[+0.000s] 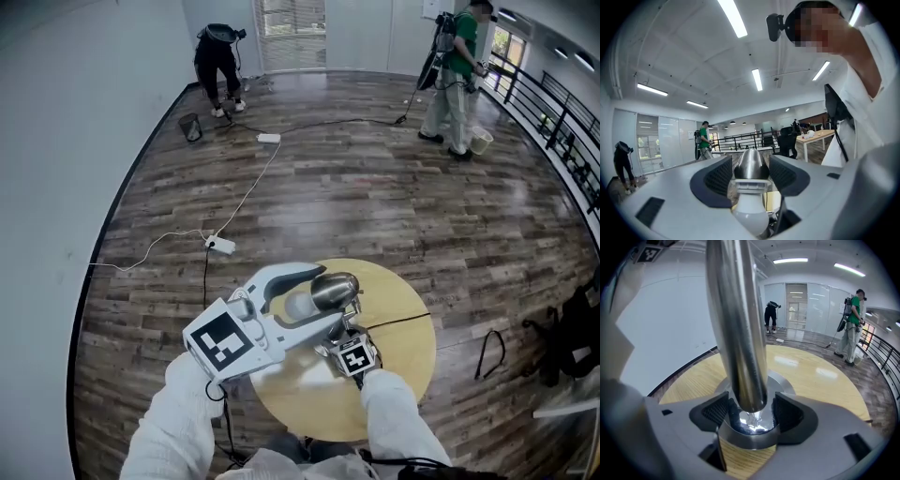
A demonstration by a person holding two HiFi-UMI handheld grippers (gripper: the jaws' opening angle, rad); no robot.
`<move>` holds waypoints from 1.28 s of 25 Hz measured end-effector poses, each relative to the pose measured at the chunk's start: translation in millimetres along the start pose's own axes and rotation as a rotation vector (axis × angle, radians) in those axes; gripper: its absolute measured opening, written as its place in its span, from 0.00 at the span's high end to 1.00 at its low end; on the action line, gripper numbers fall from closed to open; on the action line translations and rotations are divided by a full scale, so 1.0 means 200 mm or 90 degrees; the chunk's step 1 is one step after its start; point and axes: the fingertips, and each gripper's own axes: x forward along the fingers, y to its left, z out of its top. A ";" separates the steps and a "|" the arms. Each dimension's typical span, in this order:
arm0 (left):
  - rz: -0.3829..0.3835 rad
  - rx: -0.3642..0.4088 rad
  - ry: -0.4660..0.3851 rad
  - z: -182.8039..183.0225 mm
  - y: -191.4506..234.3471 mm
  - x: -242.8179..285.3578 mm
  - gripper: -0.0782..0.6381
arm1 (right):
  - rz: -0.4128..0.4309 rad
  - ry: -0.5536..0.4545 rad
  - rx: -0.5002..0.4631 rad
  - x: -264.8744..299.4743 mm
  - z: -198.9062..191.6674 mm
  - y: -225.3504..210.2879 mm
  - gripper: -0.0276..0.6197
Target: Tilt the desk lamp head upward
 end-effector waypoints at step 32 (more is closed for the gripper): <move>0.241 -0.322 0.187 -1.37 -0.68 -0.23 0.89 | -0.168 -0.265 0.073 -0.78 0.03 0.42 0.92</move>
